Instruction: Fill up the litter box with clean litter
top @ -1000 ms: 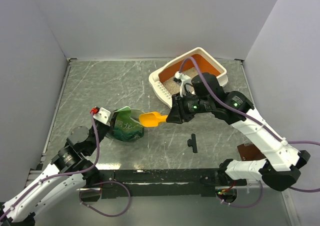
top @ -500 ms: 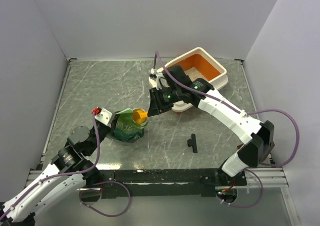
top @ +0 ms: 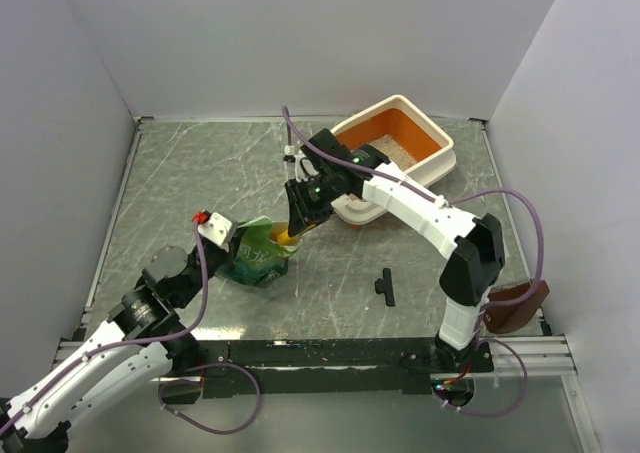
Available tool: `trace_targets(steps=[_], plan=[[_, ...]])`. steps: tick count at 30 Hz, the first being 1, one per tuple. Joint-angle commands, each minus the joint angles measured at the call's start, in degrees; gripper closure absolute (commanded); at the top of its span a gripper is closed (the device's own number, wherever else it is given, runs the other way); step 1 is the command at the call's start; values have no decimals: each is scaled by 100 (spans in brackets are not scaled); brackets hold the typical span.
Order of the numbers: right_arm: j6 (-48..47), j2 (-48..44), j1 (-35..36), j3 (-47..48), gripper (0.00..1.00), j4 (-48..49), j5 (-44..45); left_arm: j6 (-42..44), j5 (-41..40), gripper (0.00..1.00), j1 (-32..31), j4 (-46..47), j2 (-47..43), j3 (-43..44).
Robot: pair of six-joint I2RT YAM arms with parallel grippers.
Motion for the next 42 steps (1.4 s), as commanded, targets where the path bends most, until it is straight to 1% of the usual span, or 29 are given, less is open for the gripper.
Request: trace_targets(steps=[1,4,9,13,16,21,26,29,32,35,39,42], plan=[[61,399,-6,276,100,-512,279,-219,157,99,-20,252,271,296],[185,645,29,57,100,-170,183,-245,236,99,-29,243,359,305],[386,1094,38,-391,100,322,-274,-254,263,99,-20,261,359,287],[939,1165,46,-1049,100,1200,-774,-219,245,99,-29,261,333,278],[1440,1165,46,-1682,100,2183,-1205,-219,228,99,-20,261,307,278],[2257,1270,73,-2482,100,4152,-1812,-219,236,99,-29,261,315,261],[3241,1428,134,-3151,100,6507,-2374,-202,210,99,-37,270,289,243],[3971,1446,134,-3608,100,8053,-2524,-193,193,99,-37,270,263,234],[4446,1428,126,-3889,100,9266,-2498,-184,166,99,-29,279,263,234],[4895,1393,117,-4118,100,10200,-2472,-184,157,100,-29,270,263,226],[5238,1244,126,-4329,100,10931,-2446,-166,114,99,-29,270,219,208],[5440,1121,126,-4444,100,11230,-2446,-158,113,99,-37,270,210,208]])
